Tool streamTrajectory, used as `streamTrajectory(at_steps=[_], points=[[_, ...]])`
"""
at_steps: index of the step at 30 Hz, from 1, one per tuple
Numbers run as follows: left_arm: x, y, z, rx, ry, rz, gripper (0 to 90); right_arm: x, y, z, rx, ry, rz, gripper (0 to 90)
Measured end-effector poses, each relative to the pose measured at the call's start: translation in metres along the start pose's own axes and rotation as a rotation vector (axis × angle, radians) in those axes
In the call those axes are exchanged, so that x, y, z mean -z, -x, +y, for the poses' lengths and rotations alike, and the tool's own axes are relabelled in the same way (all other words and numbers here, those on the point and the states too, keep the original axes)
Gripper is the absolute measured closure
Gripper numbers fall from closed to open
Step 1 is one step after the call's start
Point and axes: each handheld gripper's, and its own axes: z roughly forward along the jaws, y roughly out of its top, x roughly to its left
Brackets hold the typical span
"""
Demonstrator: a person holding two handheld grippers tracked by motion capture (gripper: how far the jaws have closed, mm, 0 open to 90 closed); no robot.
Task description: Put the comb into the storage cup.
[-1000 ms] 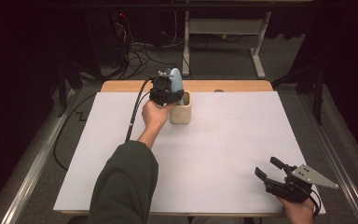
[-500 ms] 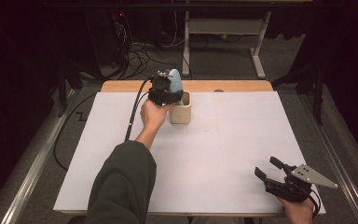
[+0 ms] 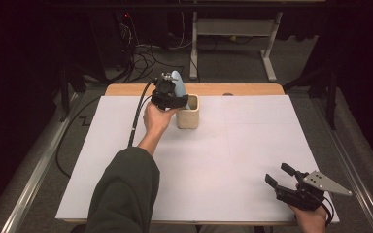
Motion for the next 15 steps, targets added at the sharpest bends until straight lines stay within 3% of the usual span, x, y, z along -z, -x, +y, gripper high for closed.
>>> streamTrajectory(at_steps=[15], points=[[0.012, -0.007, -0.009, 0.001, 0.02, -0.019, 31.4, 0.0, 0.0, 0.0, 0.002, -0.002, -0.003, 26.0]])
